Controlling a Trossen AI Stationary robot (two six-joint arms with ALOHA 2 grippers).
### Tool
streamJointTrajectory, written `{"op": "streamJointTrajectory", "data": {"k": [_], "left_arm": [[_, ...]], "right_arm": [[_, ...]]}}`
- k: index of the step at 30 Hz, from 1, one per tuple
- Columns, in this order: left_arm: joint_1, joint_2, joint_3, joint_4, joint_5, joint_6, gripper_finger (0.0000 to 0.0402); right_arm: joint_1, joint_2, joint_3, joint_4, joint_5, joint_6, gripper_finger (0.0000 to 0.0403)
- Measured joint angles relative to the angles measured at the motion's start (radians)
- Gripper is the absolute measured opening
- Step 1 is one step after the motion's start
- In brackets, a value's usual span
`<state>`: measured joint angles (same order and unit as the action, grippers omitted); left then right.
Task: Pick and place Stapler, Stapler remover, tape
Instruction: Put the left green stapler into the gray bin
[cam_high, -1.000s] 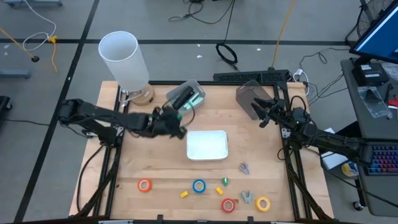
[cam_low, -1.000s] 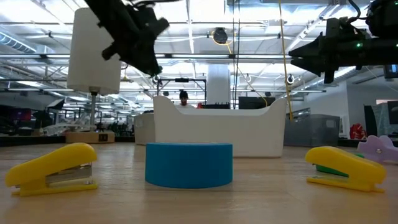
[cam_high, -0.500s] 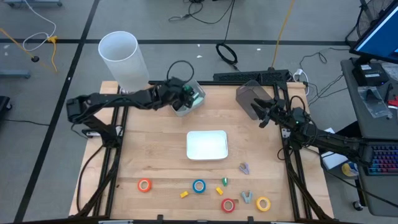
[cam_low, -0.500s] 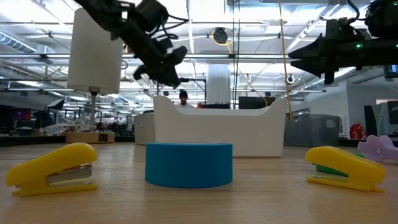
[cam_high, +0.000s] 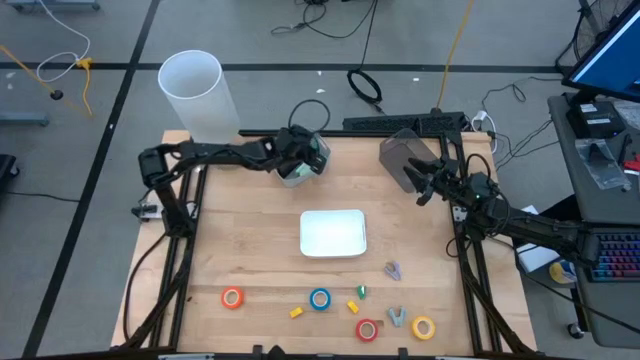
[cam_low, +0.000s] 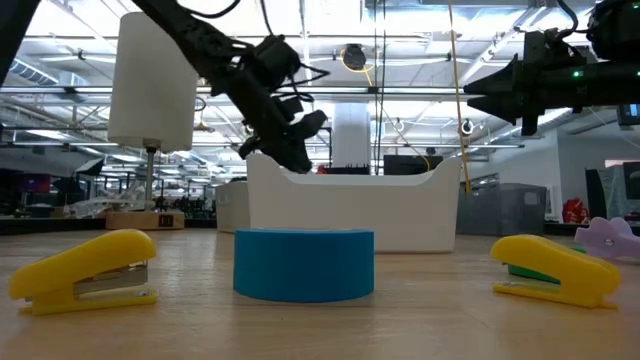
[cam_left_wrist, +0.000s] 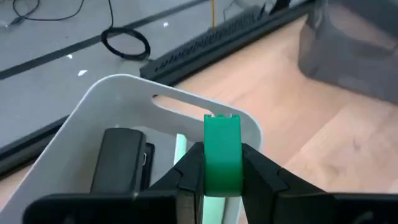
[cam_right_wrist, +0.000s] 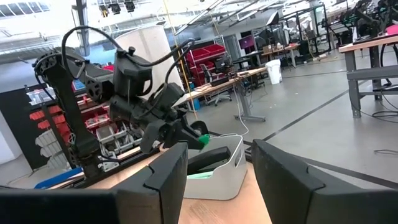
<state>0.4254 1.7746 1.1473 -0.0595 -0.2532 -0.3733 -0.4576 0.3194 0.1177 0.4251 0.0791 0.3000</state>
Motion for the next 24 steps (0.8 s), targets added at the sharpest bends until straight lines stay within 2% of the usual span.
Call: {"op": "streamJointTrajectory", "data": {"k": [5,10,18,24], "left_arm": [[-0.003,0.020,0.079,-0.193,-0.041,0.006,0.0071],[-0.004,0.009,0.104,-0.377,-0.121,-0.057,0.0072],[-0.009,0.004,0.105,-0.565,-0.209,-0.134,0.0072],[0.005,0.004,0.105,-0.640,-0.263,-0.165,0.0072]], "right_arm": [[0.000,0.000,0.000,-0.003,0.002,0.000,0.0171],[0.000,0.000,0.000,-0.007,0.003,0.001,0.0171],[0.000,0.000,0.000,-0.010,0.003,0.002,0.0171],[0.000,0.000,0.000,-0.011,0.003,0.002,0.0171]]}}
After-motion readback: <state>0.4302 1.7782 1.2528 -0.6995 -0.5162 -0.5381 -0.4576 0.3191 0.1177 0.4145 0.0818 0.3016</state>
